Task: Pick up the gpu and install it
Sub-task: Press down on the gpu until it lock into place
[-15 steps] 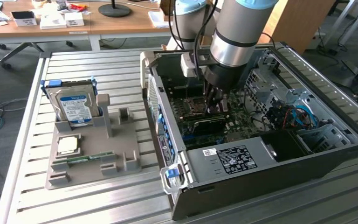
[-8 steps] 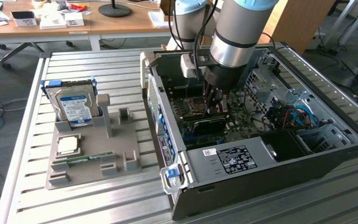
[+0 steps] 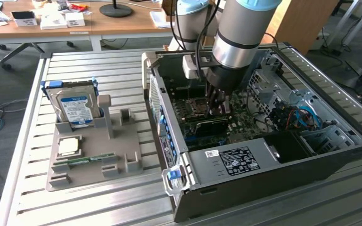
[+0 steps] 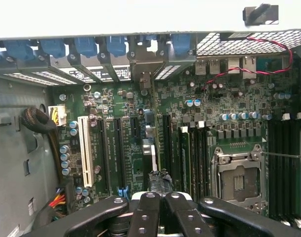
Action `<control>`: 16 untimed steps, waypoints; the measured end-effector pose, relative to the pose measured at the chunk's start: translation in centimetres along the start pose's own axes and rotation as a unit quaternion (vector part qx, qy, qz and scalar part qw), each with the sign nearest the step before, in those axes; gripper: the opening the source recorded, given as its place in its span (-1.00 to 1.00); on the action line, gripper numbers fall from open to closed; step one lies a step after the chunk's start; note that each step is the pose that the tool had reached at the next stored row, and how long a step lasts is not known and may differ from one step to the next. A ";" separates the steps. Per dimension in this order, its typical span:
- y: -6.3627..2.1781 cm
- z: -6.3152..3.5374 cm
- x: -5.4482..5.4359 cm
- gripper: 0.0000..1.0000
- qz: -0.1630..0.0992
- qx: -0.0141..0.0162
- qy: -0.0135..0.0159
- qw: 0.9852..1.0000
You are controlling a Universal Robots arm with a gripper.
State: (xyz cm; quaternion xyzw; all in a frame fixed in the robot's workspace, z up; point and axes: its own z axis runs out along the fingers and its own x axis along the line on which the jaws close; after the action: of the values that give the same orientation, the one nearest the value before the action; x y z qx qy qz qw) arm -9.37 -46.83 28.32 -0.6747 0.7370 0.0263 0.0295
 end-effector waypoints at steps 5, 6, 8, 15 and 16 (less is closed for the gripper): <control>0.00 0.03 0.0 -0.79 0.000 0.000 0.000 1.000; 0.00 0.11 0.0 -0.79 0.000 0.000 0.000 1.000; 0.00 0.19 0.0 -0.79 0.000 0.000 0.000 1.000; 0.00 0.41 0.1 -0.79 0.000 0.000 0.000 1.000; -0.01 0.52 0.1 -0.79 -0.001 0.000 0.000 1.000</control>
State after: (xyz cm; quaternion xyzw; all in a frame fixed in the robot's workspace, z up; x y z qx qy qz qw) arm -9.37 -46.92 27.80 -0.6753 0.7365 0.0263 0.0294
